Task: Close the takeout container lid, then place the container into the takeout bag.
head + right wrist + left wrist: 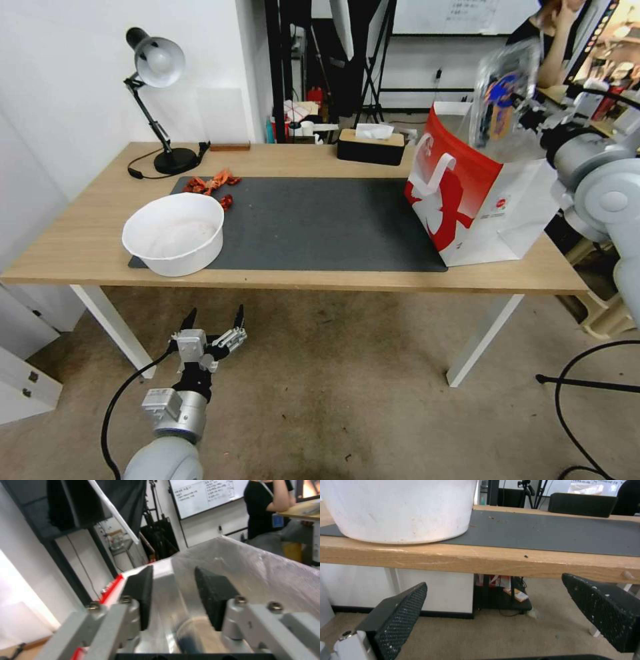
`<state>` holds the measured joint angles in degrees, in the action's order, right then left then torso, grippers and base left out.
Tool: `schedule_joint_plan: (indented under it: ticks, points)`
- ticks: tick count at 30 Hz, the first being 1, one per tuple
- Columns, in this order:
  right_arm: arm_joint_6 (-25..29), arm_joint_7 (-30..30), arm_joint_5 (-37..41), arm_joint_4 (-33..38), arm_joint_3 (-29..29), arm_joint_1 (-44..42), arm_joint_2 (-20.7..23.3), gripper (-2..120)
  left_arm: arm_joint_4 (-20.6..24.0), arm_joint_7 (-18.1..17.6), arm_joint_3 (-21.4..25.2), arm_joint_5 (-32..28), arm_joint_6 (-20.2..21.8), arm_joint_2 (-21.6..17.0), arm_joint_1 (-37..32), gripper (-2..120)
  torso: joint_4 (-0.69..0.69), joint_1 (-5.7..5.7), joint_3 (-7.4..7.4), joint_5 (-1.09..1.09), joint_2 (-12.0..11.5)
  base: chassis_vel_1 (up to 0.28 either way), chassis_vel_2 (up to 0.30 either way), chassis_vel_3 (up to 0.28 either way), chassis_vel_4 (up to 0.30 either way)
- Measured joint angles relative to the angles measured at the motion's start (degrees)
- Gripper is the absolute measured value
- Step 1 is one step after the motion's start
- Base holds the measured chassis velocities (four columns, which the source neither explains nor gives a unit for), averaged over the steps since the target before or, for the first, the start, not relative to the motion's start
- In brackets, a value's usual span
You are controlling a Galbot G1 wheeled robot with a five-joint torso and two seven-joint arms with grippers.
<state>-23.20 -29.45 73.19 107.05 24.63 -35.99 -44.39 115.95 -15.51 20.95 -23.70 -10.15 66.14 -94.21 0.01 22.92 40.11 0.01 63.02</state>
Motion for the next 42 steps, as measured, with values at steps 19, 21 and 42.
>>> schedule_joint_plan:
  ticks: [19,21,42]
  points:
    - [15.5,20.9,-21.9,14.0,5.1,-19.9,3.9,100,1.1,2.5,0.6,-0.3,0.1,0.7,-0.5,100,-0.03,0.0,0.0,0.0,0.0,0.0,0.0,0.0,0.0]
    - [17.8,21.8,-26.3,17.2,7.0,-26.1,3.1,100,0.8,3.5,1.0,-0.8,-0.8,0.8,-0.6,100,-0.01,-0.01,-0.01,-0.03,0.0,0.0,0.0,0.0,0.0]
    - [40.2,26.5,-51.4,14.7,8.2,-62.3,-19.5,100,-0.3,3.9,0.5,1.9,-4.1,2.1,-0.1,100,-0.01,0.0,-0.01,-0.02,0.0,0.0,0.0,0.0,0.0]
